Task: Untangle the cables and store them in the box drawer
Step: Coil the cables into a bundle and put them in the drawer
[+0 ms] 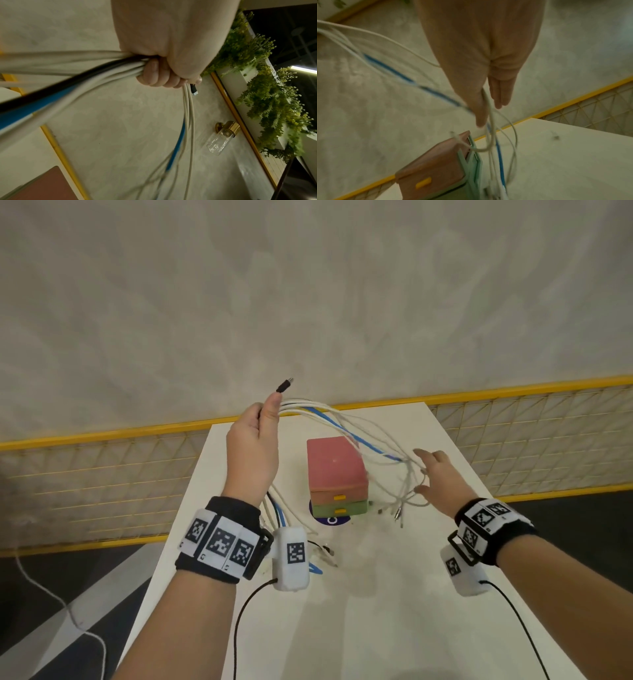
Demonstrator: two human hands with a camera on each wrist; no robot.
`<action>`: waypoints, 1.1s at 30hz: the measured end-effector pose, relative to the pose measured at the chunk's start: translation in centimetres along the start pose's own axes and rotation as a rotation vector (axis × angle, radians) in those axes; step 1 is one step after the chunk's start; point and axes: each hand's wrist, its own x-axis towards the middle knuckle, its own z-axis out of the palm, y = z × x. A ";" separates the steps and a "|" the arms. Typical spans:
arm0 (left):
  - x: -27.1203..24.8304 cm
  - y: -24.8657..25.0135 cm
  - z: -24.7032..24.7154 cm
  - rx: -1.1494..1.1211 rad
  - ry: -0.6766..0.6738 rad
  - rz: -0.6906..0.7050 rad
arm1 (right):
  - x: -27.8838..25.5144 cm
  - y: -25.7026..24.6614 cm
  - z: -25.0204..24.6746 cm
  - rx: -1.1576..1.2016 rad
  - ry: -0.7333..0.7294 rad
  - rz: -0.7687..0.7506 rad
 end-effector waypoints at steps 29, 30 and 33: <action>0.8 3.4 -0.8 -0.427 0.067 -0.151 | -3.4 2.5 5.6 -0.218 -0.319 -0.018; 0.8 3.3 -0.7 -0.425 0.061 -0.155 | -3.2 2.9 5.5 -0.409 -0.294 -0.029; 0.5 2.8 -0.4 -0.435 0.055 -0.181 | -2.5 2.3 4.3 -0.546 -0.320 -0.046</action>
